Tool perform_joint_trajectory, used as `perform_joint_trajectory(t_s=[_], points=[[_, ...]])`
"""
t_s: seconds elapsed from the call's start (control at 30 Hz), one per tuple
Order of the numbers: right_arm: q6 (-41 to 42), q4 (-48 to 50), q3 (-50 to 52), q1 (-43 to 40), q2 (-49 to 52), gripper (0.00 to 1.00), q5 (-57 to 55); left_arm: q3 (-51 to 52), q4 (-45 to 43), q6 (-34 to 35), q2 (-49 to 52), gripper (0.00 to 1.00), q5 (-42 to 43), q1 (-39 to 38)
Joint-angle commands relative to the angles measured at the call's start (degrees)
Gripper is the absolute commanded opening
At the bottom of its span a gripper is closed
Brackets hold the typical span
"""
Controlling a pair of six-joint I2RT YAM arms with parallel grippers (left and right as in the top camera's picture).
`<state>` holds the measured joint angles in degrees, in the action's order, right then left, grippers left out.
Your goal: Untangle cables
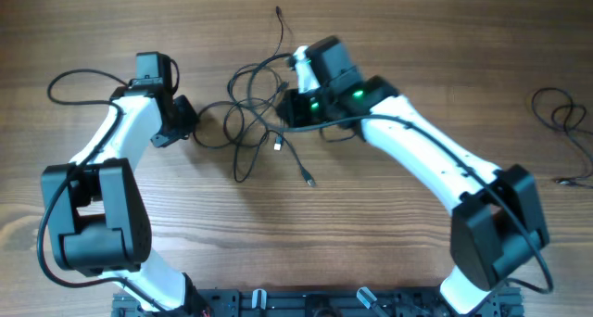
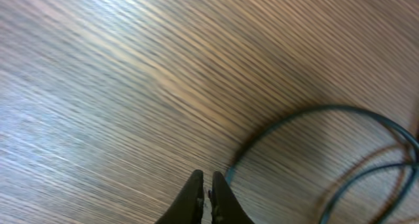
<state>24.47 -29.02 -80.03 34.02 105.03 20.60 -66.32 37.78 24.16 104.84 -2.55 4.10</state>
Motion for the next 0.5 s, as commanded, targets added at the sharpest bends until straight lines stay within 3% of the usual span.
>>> perform_joint_trajectory(t_s=[0.0, 0.1, 0.13, 0.23, 0.3, 0.33, 0.37, 0.4, 0.47], points=[[2.8, 2.9, -0.1, 5.0, 4.5, 0.27, 0.3, 0.9, 0.2, 2.1, 0.2, 0.19, 1.0, 1.8], [6.0, 4.6, -0.1, 8.9, 7.9, 0.31, 0.3, 0.9, 0.2, 2.1, 0.2, 0.20, 1.2, 1.8], [7.4, 4.6, -0.1, 9.7, 9.2, 0.42, 0.2, 0.9, 0.2, 2.1, 0.2, 0.21, 1.2, 1.8], [10.4, 4.5, -0.1, 10.2, 11.6, 0.43, 0.2, 0.9, 0.2, 2.1, 0.2, 0.24, 1.7, 1.8], [10.3, 3.0, -0.1, 10.2, 11.9, 0.35, -3.6, 0.9, 0.2, 2.1, 0.2, 0.25, 1.7, 1.8], [10.3, 1.8, -0.1, 10.2, 11.9, 0.16, -6.9, 0.9, 0.2, 2.1, 0.2, 0.26, 1.7, 1.8], [10.3, 0.8, -0.1, 10.2, 11.9, 0.10, -9.2, 0.9, 0.2, 2.1, 0.2, 0.26, 1.7, 1.8], [10.3, -0.3, -0.1, 10.2, 11.9, 0.04, -11.7, 0.9, 0.2, 2.1, 0.2, 0.26, 1.7, 1.8], [10.3, -1.1, -0.1, 9.5, 11.9, 0.04, -15.6, 0.9, 0.2, 2.1, 0.2, 0.25, 2.1, 1.8]])
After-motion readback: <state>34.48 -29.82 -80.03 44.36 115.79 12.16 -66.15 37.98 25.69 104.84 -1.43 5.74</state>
